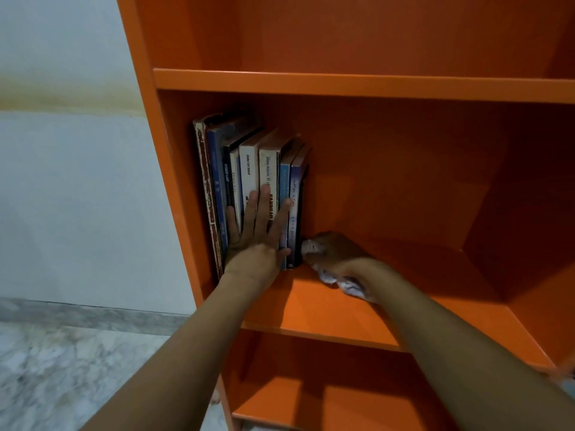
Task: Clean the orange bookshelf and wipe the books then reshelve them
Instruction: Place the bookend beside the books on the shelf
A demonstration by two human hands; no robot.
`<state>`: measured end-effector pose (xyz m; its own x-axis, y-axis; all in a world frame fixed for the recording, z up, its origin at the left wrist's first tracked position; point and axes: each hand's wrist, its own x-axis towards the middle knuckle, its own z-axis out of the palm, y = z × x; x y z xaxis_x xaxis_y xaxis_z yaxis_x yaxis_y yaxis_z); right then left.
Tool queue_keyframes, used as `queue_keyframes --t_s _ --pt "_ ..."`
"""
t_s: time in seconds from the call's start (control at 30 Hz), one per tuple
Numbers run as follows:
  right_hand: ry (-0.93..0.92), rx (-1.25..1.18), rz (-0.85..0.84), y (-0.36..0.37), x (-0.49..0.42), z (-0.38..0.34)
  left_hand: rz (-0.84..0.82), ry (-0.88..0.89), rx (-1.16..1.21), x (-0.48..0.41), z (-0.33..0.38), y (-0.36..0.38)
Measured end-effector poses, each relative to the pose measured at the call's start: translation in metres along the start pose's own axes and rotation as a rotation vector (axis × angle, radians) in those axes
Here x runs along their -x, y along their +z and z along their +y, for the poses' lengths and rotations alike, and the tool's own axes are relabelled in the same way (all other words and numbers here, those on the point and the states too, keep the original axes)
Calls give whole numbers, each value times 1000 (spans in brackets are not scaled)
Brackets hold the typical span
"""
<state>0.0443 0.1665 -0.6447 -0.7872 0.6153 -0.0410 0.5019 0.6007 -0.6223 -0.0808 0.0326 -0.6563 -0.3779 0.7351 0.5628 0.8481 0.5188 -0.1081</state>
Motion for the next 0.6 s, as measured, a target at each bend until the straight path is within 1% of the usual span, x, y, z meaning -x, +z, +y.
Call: queue_keyframes --t_s 0.03,0.1,0.13,0.17,0.2,0.23,0.3,0.33,0.37,0.43,0.5,0.57,0.6 --pt "-24 -55 53 -13 -1 5 -27 7 23 2 0 -4" --pt "-84 -108 240 -41 -9 16 -35 4 70 6 2 -13" --pt "-113 -78 300 -53 -15 22 -42 5 95 10 3 -17" --pt "-110 -20 298 -61 -18 26 -36 15 119 16 4 -22" --pt "-85 59 241 -65 -20 32 -9 34 137 21 3 -26" --pt "-54 115 145 -64 -17 37 26 52 163 28 2 -30" --pt "2 115 -44 -52 -4 43 79 72 277 40 -2 -38" --pt "15 140 -82 -44 1 46 107 84 349 47 -5 -42" --pt "28 218 -74 -38 6 47 142 100 419 54 -8 -46" --pt "60 332 -5 -30 9 42 232 133 518 67 -14 -52" --pt "68 341 -32 -20 16 26 327 119 519 81 -22 -56" --pt "87 306 -66 -7 26 13 404 10 522 92 -29 -55" --pt "130 290 -74 0 32 7 430 -87 541 98 -30 -55"
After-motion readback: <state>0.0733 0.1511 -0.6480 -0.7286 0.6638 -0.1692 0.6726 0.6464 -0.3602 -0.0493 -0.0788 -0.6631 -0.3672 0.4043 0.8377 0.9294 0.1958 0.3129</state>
